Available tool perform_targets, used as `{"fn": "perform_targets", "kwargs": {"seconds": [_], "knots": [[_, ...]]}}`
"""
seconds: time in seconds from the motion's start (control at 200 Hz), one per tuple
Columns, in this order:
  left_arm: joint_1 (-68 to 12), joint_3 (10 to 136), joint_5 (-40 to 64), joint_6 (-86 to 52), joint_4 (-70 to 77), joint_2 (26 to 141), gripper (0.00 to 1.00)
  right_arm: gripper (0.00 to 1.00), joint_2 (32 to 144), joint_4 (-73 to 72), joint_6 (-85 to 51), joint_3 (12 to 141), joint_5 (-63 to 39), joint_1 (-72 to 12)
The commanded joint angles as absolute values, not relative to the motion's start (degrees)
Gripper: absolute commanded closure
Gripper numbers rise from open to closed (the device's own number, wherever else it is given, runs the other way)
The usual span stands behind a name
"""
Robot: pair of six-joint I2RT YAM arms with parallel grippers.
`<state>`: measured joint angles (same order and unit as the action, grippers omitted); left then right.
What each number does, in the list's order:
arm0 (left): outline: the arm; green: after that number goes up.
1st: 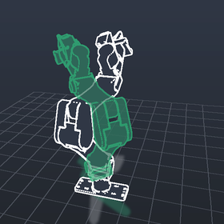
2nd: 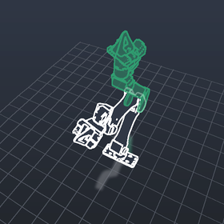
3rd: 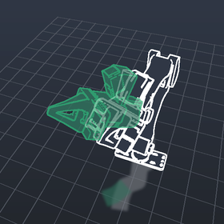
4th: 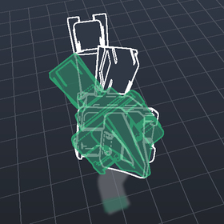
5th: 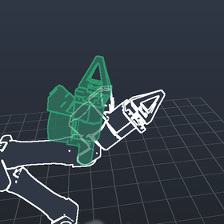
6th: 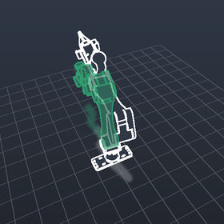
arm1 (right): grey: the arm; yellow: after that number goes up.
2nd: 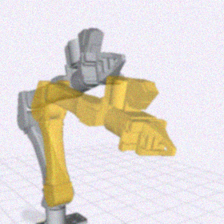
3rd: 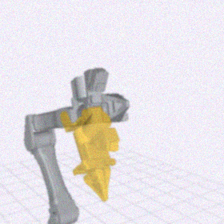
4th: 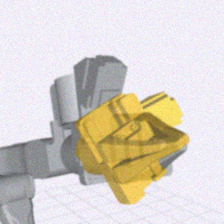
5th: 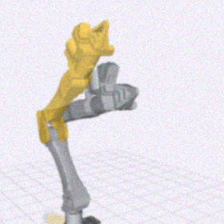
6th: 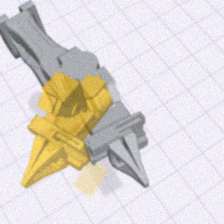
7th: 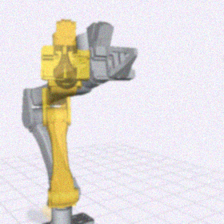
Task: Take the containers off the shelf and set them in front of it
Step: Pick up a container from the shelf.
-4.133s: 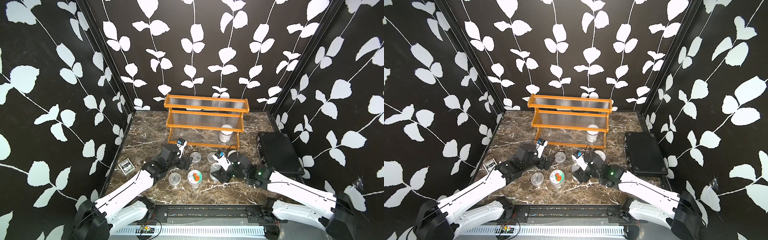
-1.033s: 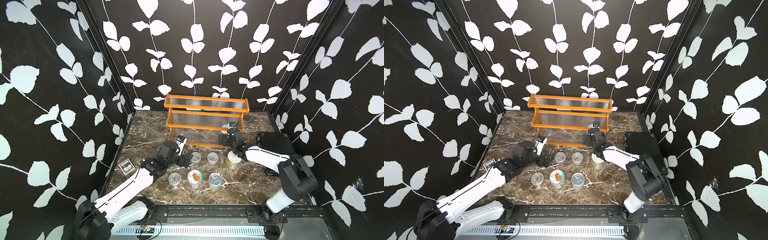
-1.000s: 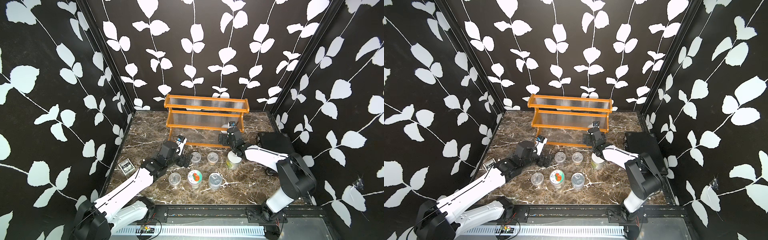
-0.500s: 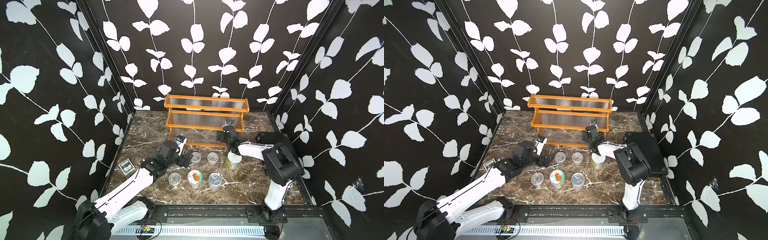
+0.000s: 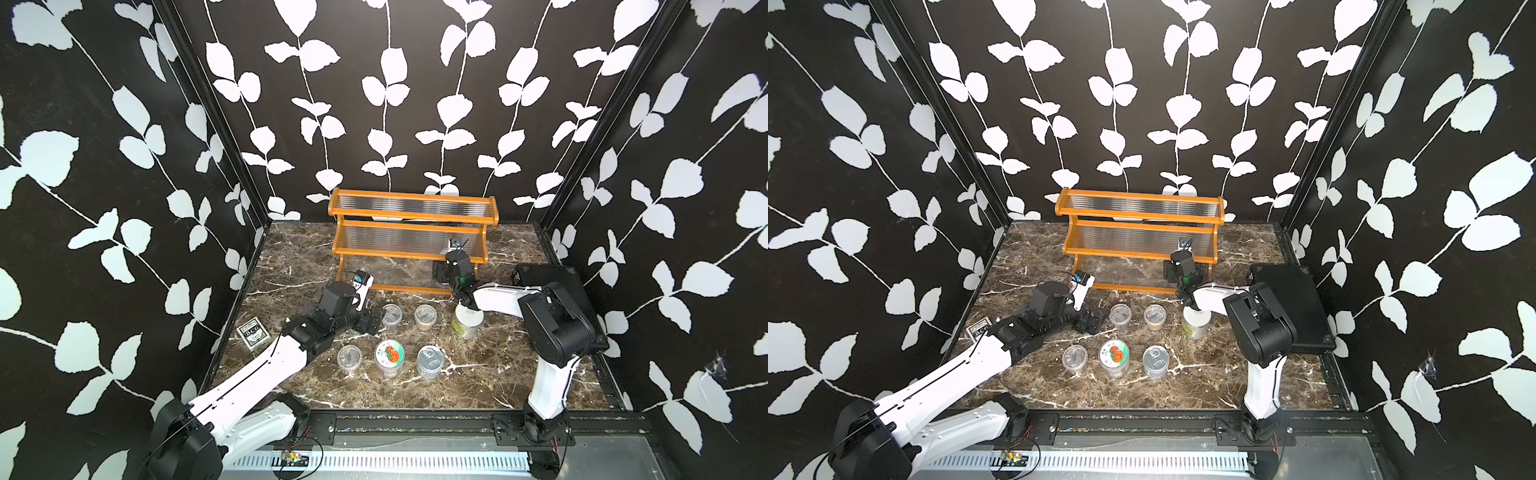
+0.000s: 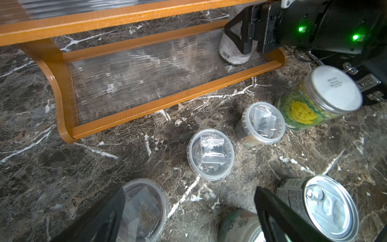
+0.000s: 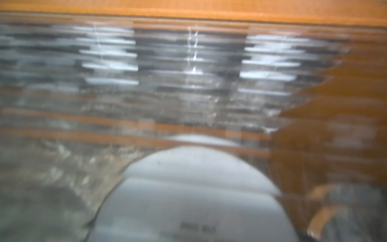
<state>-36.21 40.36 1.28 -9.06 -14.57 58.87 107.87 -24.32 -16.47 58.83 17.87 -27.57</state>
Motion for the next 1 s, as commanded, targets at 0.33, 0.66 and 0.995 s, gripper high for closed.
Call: {"fn": "perform_targets", "kwargs": {"seconds": [0.33, 0.66, 0.995], "knots": [[-35.79, 40.95, 2.47, -9.05, -12.66, 60.12, 0.01, 0.26, 99.20, -30.94, -14.82, 51.20, 8.05, -27.73], [-35.69, 41.04, 2.72, -9.05, -12.47, 60.77, 0.01, 0.27, 94.23, -29.47, -13.21, 48.55, 0.26, -28.03], [-35.51, 42.25, 3.32, -8.35, -12.31, 62.38, 0.01, 0.29, 81.23, -22.63, -10.88, 44.24, -8.59, -32.33]]}}
